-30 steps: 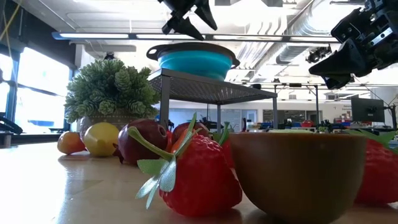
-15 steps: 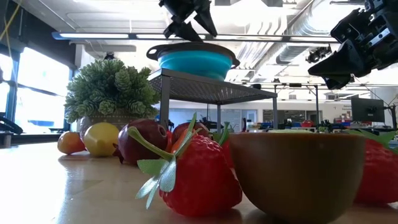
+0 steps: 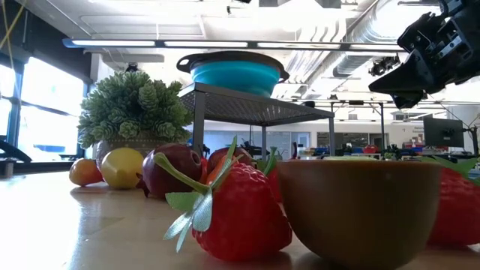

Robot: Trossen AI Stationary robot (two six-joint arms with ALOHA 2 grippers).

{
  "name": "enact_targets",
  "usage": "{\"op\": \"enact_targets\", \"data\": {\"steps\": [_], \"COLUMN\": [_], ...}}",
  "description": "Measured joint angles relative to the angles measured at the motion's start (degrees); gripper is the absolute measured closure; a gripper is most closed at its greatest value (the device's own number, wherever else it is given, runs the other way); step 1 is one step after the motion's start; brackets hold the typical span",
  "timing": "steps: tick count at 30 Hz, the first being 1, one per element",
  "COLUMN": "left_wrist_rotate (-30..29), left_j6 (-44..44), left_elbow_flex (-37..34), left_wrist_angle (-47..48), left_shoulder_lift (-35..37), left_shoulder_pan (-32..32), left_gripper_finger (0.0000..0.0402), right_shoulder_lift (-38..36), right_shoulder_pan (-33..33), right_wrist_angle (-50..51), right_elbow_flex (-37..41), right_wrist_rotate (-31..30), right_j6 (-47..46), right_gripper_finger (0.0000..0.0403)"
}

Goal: Pick & Place Fruit
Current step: Put the pear into the blue strainer bowl on the shelf

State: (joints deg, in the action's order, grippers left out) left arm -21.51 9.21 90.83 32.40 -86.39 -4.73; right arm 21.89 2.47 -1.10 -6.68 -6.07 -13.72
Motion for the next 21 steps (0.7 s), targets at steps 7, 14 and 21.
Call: {"op": "enact_targets", "data": {"steps": [7, 14, 21], "left_wrist_rotate": [-6.6, -5.6, 5.2], "left_j6": [-0.6, -6.1, -15.2], "left_elbow_flex": [-5.9, -18.3, -30.3], "left_wrist_angle": [-6.3, -22.4, -38.6], "left_shoulder_lift": [0.3, 2.2, 6.2], "left_shoulder_pan": [-7.1, -10.5, -13.5], "left_gripper_finger": [0.0151, 0.0151, 0.0151], "right_shoulder_lift": [0.0, 0.0, 0.1], "right_shoulder_pan": [0.0, 0.0, 0.0], "right_wrist_angle": [0.0, 0.0, -1.0], "right_elbow_flex": [0.0, 0.0, 0.0], "right_wrist_rotate": [0.2, 0.2, 0.1], "right_j6": [0.0, 0.0, 0.0], "right_gripper_finger": [0.04, 0.04, 0.0401]}}
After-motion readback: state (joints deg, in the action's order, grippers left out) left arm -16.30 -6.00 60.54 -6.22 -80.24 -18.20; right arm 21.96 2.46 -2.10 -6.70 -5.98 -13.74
